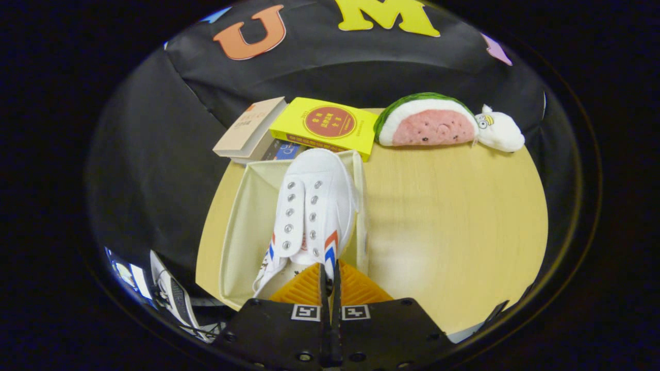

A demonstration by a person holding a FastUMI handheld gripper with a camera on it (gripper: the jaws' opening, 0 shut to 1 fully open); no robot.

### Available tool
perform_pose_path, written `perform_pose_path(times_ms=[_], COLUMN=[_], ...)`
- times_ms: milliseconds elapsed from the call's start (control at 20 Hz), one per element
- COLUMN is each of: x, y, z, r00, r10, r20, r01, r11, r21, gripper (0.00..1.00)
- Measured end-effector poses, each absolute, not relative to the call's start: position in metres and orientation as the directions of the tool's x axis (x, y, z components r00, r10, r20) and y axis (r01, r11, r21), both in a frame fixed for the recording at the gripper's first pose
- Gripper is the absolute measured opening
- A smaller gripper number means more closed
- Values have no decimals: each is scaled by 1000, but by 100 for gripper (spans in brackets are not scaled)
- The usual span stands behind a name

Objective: Open the storage box then place both shoes into the box .Put the left shoe in first, then the right shoe, with the right side of both shoes facing outward in a uniform manner.

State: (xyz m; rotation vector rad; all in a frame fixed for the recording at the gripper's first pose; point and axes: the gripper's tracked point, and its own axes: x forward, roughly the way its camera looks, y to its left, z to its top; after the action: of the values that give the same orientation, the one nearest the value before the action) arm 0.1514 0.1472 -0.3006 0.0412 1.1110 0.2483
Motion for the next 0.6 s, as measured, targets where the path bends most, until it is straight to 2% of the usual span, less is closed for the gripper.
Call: perform_pose_path(times_ms=[150, 200, 300, 400, 600], x=[148, 150, 156, 159, 141], y=[154, 161, 168, 169, 175], z=[-308, -308, -294, -276, -247], r00=[429, 439, 503, 572, 638], r10=[186, 209, 226, 212, 215], r20=[-884, -874, -834, -792, -739], r01=[-188, -195, -201, -220, -249], r11=[976, 972, 969, 970, 966], r21=[114, 134, 141, 100, 66], gripper=[0, 4, 30, 36, 76])
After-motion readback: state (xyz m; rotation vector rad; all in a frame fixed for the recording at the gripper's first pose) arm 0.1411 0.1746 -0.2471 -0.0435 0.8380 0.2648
